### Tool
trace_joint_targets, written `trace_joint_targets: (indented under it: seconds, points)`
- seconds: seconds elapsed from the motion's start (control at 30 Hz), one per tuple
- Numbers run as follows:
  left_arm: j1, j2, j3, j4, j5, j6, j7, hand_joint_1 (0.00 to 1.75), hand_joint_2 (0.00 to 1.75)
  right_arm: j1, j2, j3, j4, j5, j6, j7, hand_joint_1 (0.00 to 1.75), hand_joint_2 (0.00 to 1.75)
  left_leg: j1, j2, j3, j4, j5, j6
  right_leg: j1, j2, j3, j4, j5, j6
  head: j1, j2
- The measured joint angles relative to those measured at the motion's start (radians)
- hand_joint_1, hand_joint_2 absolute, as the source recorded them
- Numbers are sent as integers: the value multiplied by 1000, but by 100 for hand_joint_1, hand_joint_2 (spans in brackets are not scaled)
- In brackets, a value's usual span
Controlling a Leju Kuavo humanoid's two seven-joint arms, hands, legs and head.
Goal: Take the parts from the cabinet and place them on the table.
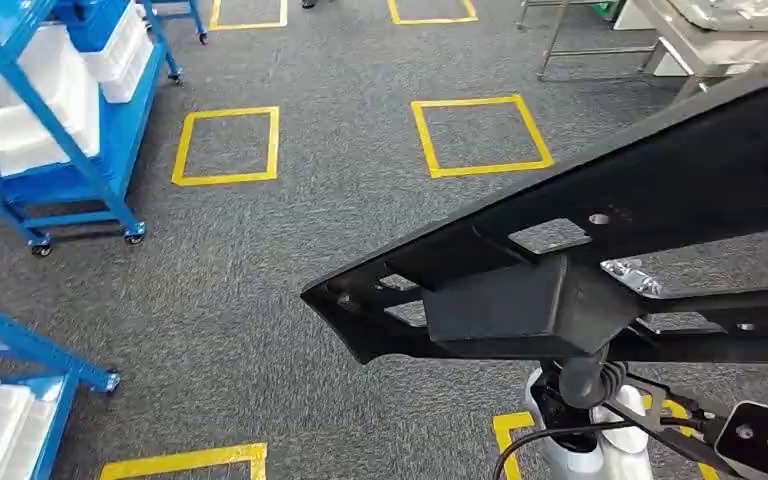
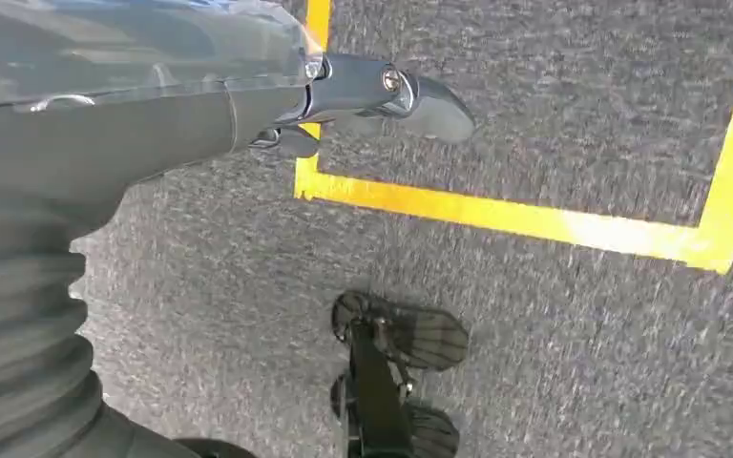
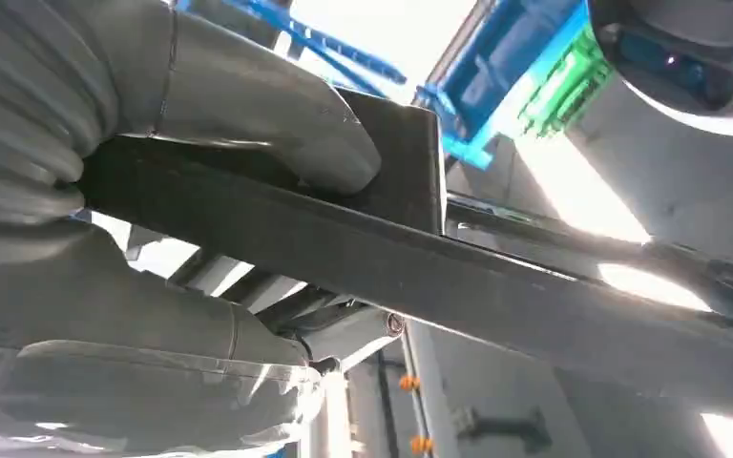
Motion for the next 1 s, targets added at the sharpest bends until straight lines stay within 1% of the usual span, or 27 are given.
trace_joint_targets:
  seconds: [0.03, 0.07, 0.1, 0.13, 0.17, 0.2, 0.23, 0.27, 0.3, 0.33, 0.37, 0.4, 0.43, 0.5, 0.53, 0.57, 0.6, 0.63, 0.67, 0.7, 0.73, 0.77, 0.8, 0.87, 0.9, 0.93, 1.0]
  points:
    - [-3, 0, 0, 0, 0, 0, 2, 0, 175, 0, 2, -2, 3, 0, 3, 0, 175, 175, -2, 11, 4, -1, -2, -6, -1, 13, 1, -7, 4, -7, 0, 0]
    - [-7, 0, 0, 0, 0, -1, 3, 0, 175, 0, 6, -3, 6, 3, 3, 0, 175, 175, 5, -12, 3, 8, -13, -13, -12, 24, 11, -17, 11, -13, 0, 0]
    - [-7, 0, 0, 0, 1, -3, 3, 0, 175, -9, 7, -4, 12, 5, 4, 0, 175, 175, 7, -65, -11, 45, -37, -15, -14, 35, 12, -21, 13, -21, 0, 0]
    - [-4, 0, 0, 0, 0, -4, 3, 0, 175, -15, 13, -4, 19, 6, 4, 0, 175, 175, 8, -94, -43, 113, -74, -16, -14, 45, 12, -21, 14, -24, 0, 0]
    - [-1, 0, 1, 0, 0, -7, 0, 0, 175, -18, 15, -3, 28, 6, 2, 0, 175, 175, 8, -108, -86, 200, -114, -19, -13, 60, 12, -21, 14, -26, 0, 0]
    - [2, 0, 1, 0, 0, -12, -4, 0, 175, -21, 15, -3, 34, 6, 2, 0, 175, 175, 8, -114, -124, 273, -140, -22, -13, 72, 12, -21, 13, -27, 0, 0]
    - [3, 0, 1, 0, 1, -17, -11, 0, 175, -24, 15, -3, 43, 7, 1, 0, 175, 175, 9, -114, -153, 322, -145, -24, -13, 88, 12, -20, 13, -27, 0, 0]
    - [3, -2, 1, 0, 2, -21, -16, 0, 175, -27, 15, -3, 49, 6, 1, 1, 175, 175, 10, -114, -157, 315, -123, -26, -13, 102, 13, -18, 13, -26, 0, 0]
    - [1, -2, 1, 0, 5, -24, -21, 0, 175, -29, 15, -3, 53, 6, 2, 1, 175, 175, 12, -115, -141, 269, -85, -27, -13, 116, 13, -15, 12, -24, 0, 0]
    - [-1, -3, 1, 0, 7, -26, -29, 0, 175, -34, 15, -2, 58, 5, 2, 1, 175, 175, 15, -119, -108, 190, -34, -28, -15, 130, 14, -11, 9, -21, 0, 0]
    - [-1, -3, 1, 0, 8, -31, -37, 0, 175, -41, 15, 1, 63, 5, 3, 1, 175, 175, 20, -140, -72, 105, 12, -29, -16, 142, 13, -4, 6, -16, 0, 0]
    - [0, -5, 2, 0, 8, -37, -47, 0, 175, -50, 15, 4, 68, 5, 6, 0, 175, 175, 28, -199, -52, 45, 26, -29, -19, 153, 7, 3, 2, -11, 0, 0]
    - [0, -8, 2, 0, 9, -41, -56, 0, 175, -58, 15, 8, 73, 5, 7, 1, 175, 175, 27, -209, -40, 22, 13, -24, -15, 167, -3, 17, -1, -3, 0, 0]
    - [-2, -12, 2, 0, 9, -48, -66, 0, 175, -59, 15, 11, 78, 5, 5, 0, 175, 175, 18, -190, -42, 30, 13, -11, -22, 188, -10, 10, 5, 12, 0, 0]
    - [-4, -16, 2, 0, 9, -52, -70, 0, 175, -60, 15, 11, 81, 7, 3, 0, 175, 175, 18, -179, -41, 27, 16, -5, -22, 200, -11, 7, 8, 19, 0, 0]
    - [-7, -24, 2, 0, 8, -54, -72, 0, 175, -61, 14, 11, 84, 10, -1, 0, 175, 175, 27, -164, -38, 17, 23, 5, -23, 197, -13, 12, 4, 23, 0, 0]
    - [-11, -26, 2, 0, 7, -55, -73, 0, 175, -64, 13, 11, 86, 13, -6, 0, 175, 175, 23, -155, -35, 12, 24, 9, -17, 134, -21, 34, -12, 25, 0, 0]
    - [-10, -29, 2, 0, 5, -55, -73, 0, 175, -69, 11, 13, 89, 18, -12, 0, 175, 175, 20, -142, -33, 9, 24, 20, -18, 92, -46, 85, -44, 30, 0, 0]
    - [-6, -34, 2, 0, -3, -55, -70, 0, 175, -71, 10, 16, 92, 21, -19, 0, 175, 175, 16, -126, -32, 9, 23, 22, -21, 73, -87, 168, -84, 35, 0, 0]
    - [-3, -35, 2, 0, -6, -55, -66, 0, 175, -69, 8, 18, 96, 24, -25, 0, 175, 175, 14, -112, -33, 9, 22, 24, -23, 65, -126, 242, -113, 38, 0, 0]
    - [-2, -38, 2, 0, -10, -54, -62, 0, 175, -67, 4, 21, 101, 26, -31, 0, 175, 175, 13, -98, -33, 10, 20, 25, -24, 62, -156, 300, -129, 40, 0, 0]
    - [-2, -42, 2, 0, -10, -54, -61, 0, 175, -65, -1, 24, 105, 27, -34, 0, 175, 175, 13, -84, -32, 10, 19, 24, -26, 61, -163, 308, -119, 42, 0, 0]
    - [-2, -44, 2, 0, -3, -53, -61, 0, 175, -65, -5, 27, 110, 27, -41, 0, 175, 175, 13, -73, -31, 10, 17, 23, -27, 59, -146, 272, -89, 42, 0, 0]
    - [-4, -54, 2, 0, 8, -51, -61, 0, 175, -66, -15, 36, 118, 21, -52, 0, 175, 175, 12, -52, -22, 10, 11, 19, -26, 35, -53, 100, -6, 35, 0, 0]
    - [-4, -59, 3, 0, 10, -51, -61, 0, 175, -68, -19, 40, 121, 12, -52, 0, 175, 175, 11, -45, -16, 9, 8, 15, -18, -15, -7, 16, 14, 25, 0, 0]
    - [-3, -63, 5, 0, 13, -50, -61, 0, 175, -74, -22, 45, 125, 4, -51, 1, 175, 175, 3, -35, -15, 12, 3, 7, -5, -29, -3, 3, 4, 18, 0, 0]
    - [-2, -66, 6, 0, 17, -36, -53, 0, 175, -78, -26, 48, 130, -14, -45, 0, 175, 175, 6, -17, -11, 9, 0, -2, -4, -1, -9, 4, 5, 10, 0, 0]
